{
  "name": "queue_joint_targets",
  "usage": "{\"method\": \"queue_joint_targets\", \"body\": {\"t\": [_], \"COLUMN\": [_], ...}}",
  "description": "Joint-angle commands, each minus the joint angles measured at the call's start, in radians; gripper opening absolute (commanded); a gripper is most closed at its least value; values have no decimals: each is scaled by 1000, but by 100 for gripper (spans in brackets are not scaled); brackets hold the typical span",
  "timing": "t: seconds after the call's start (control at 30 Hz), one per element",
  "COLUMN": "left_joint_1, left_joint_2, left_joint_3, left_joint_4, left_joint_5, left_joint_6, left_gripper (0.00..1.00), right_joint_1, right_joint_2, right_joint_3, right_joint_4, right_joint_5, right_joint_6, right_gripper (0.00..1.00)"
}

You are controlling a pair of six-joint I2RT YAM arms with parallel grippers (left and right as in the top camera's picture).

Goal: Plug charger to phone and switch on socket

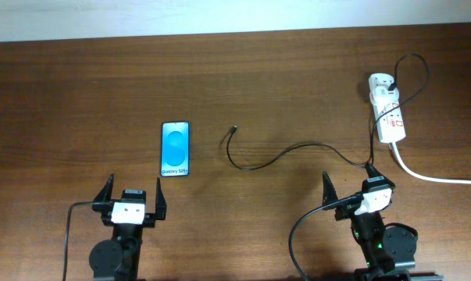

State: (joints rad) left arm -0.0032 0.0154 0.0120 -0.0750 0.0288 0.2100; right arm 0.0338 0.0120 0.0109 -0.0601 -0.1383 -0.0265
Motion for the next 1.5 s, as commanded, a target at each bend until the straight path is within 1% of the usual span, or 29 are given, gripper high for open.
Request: {"method": "queue_joint_targets", "body": {"t": [0.0,0.2,0.27,0.53,0.63,0.9,0.93,1.03,1.13,1.27,1.3,1.33,1.47], "left_joint_1": [3,3,4,4,4,4,4,4,4,4,4,5,5], "left_joint_2": [-8,-8,-8,-8,-8,-8,-8,-8,-8,-8,-8,-8,-8], "left_joint_3": [-3,-3,-3,-3,-3,-3,-3,-3,-3,-3,-3,-3,3], "left_joint_4": [-6,-6,-4,-9,-6,13,13,14,10,14,15,20,43], "left_joint_5": [3,2,-45,-44,-6,-7,-7,-7,-6,122,135,128,112], "left_joint_6": [13,13,13,12,12,11,-3,-105,-112,-116,-164,-201,-200], "left_gripper": [99,99,99,99,99,99,99,99,99,99,99,99,99], "right_joint_1": [5,5,5,5,5,5,5,5,5,5,5,5,5], "right_joint_2": [-6,-6,-6,-6,-6,-6,-6,-6,-6,-6,-6,-6,-6], "right_joint_3": [-5,-5,-5,-5,-5,-5,-5,-5,-5,-5,-5,-5,-5], "right_joint_4": [-5,-5,-5,-5,-5,-5,-5,-5,-5,-5,-5,-5,-5], "right_joint_5": [16,16,16,16,16,16,16,16,16,16,16,16,16], "right_joint_6": [4,4,4,4,4,4,4,4,4,4,4,4,4], "right_gripper": [98,98,98,98,98,98,98,98,98,98,98,98,98]}}
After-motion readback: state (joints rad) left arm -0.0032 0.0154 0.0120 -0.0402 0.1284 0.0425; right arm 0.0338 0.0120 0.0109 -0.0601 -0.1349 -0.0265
